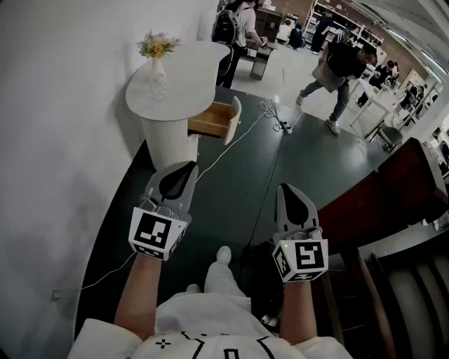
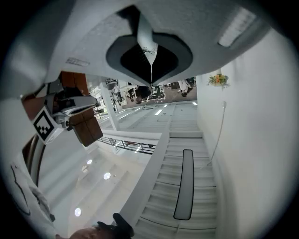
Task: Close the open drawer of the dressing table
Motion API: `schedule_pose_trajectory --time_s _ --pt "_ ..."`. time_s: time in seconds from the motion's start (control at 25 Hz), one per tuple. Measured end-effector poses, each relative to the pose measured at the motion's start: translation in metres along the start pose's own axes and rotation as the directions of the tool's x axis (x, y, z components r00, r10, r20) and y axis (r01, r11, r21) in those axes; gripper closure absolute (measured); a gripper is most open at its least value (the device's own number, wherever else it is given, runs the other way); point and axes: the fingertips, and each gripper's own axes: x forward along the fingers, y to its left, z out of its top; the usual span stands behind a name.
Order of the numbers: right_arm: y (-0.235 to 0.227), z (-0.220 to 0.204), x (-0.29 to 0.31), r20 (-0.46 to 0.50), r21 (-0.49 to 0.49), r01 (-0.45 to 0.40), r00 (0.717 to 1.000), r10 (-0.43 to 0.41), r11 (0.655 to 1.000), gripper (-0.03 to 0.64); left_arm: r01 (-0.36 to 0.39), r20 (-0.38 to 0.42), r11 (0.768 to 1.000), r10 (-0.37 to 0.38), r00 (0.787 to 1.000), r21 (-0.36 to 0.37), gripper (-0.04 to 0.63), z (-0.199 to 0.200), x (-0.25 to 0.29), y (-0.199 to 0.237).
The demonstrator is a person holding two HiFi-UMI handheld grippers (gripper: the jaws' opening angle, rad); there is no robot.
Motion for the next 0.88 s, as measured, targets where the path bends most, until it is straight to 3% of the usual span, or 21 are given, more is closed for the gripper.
schedule_pose_trajectory --time_s 0.44,0.88 --pt "-0.004 -0.006 0.038 -0.016 0.01 -0.014 1.0 0.014 1.0 0.618 -0.027 0.006 0.999 0.027 1.0 -0.028 0.578 -0.008 0.023 0.025" --pt "-0.06 -0.027 0.138 -0.022 0.039 -0.036 0.999 0.037 0.999 0.618 -0.035 -0.018 0.999 0.034 0.999 -0.021 0.578 -0.029 0.128 0.061"
